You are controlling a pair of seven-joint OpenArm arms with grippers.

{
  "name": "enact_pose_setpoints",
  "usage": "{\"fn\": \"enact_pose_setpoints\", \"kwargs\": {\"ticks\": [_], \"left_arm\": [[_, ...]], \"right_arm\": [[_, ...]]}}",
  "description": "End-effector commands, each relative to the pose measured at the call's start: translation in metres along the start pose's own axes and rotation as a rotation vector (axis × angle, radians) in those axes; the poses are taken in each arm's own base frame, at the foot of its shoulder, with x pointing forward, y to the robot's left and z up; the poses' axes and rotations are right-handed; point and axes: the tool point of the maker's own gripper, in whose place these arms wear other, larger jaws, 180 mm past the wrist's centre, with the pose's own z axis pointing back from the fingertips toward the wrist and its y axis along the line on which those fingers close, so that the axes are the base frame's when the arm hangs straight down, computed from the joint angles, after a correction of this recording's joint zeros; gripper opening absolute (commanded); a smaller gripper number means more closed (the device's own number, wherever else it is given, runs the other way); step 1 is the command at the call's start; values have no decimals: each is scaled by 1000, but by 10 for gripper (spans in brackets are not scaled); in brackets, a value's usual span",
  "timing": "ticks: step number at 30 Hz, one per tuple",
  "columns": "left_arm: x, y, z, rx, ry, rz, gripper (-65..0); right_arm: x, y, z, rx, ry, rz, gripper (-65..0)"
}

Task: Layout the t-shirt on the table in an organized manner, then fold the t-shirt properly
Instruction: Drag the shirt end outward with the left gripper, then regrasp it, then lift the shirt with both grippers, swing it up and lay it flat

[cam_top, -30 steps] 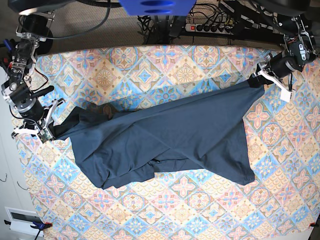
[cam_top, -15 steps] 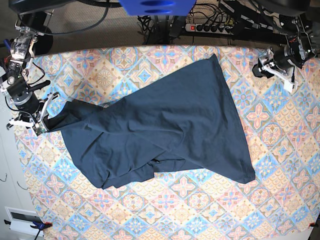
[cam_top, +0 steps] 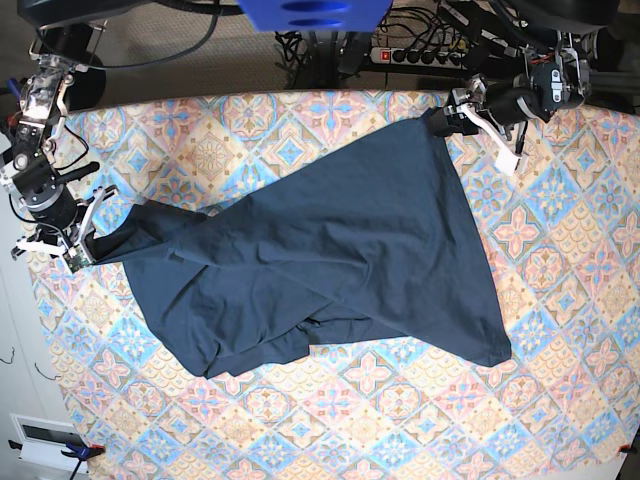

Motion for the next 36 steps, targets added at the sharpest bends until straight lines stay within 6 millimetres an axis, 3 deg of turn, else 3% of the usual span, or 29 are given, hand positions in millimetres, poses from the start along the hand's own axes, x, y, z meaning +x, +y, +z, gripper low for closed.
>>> {"fn": "enact_pose_setpoints", "kwargs": {"ticks": [1,3,10,19,27,29,32,33,36], "left_arm": [[-10,-8,2,-36,16,12,-360],[-20,-8,1,-35,31,35,-360],[-24,3,-6,1,38,54,-360],[-10,2,-34,45,-8,71,-360],[-11,10,-71,21,22,186,-362],[-9,3,-76,-2,16,196,-415],[1,-12,-72,-50,-19,158,-612],[7,-16,-68,-66,-36,144,-650],[28,-22,-48,-91,-92,81,-650]], "right_arm": [[12,-13,5,-34,-37,17,-647],[13,-13,5,-35,-41,17,-647],[12,-13,5,-35,-38,17,-647],[13,-13,5,-35,-41,17,-647],[12,-13,5,-35,-40,17,-647],[12,-13,5,-35,-40,17,-647],[12,-13,5,-36,-39,16,-647],[12,-13,5,-36,-39,16,-647],[13,-20,7,-54,-44,10,-647]]}}
